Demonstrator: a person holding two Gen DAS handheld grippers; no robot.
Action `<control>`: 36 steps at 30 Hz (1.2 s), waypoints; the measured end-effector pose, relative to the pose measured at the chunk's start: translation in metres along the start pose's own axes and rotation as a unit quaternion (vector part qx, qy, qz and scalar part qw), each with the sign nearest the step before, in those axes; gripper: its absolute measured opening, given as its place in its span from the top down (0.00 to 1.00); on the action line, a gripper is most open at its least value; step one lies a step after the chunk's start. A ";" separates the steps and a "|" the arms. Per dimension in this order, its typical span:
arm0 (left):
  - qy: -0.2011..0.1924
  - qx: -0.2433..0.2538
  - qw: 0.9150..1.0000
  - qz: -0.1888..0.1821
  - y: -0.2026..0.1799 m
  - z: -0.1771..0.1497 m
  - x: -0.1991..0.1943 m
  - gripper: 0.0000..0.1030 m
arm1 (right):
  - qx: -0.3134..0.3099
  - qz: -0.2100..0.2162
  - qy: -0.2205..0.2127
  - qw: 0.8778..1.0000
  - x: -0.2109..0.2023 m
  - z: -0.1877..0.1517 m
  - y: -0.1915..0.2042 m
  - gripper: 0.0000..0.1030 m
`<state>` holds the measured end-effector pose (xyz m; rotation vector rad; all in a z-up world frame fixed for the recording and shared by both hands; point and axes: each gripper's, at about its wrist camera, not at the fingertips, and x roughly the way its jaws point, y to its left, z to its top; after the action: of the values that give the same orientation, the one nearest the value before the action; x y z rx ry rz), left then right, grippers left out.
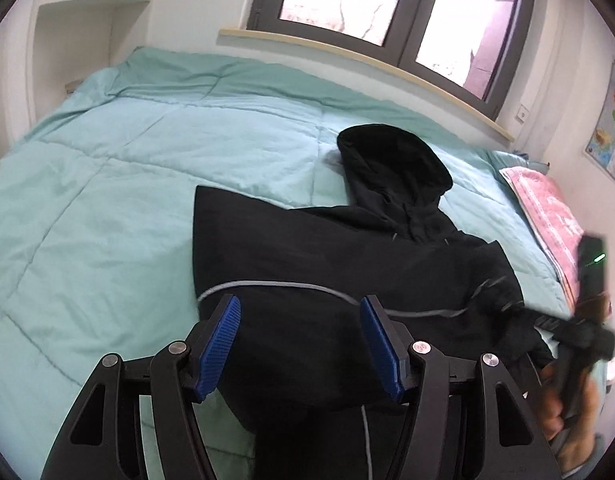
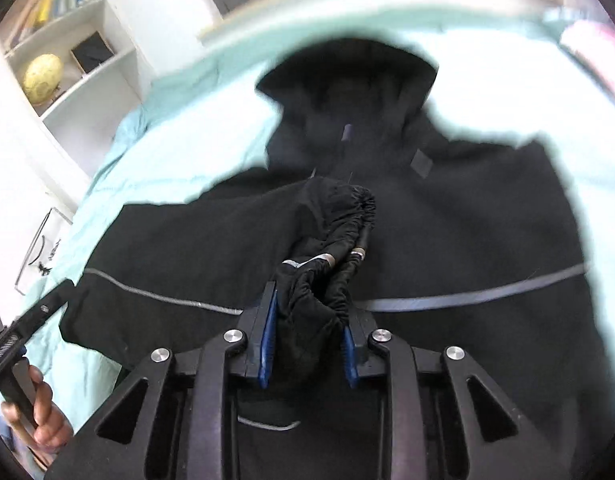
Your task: Fold large clothes
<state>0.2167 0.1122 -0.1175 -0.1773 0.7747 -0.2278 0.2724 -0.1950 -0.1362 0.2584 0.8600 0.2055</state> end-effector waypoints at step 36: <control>0.133 0.051 0.989 -0.032 -0.070 0.033 0.121 0.38 | -0.039 -0.027 0.006 0.999 0.031 0.046 -0.057 0.22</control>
<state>0.3139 0.0148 -0.1588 -0.0746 1.0211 -0.3561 0.3317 -0.2471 -0.1478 0.1601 0.8673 0.1895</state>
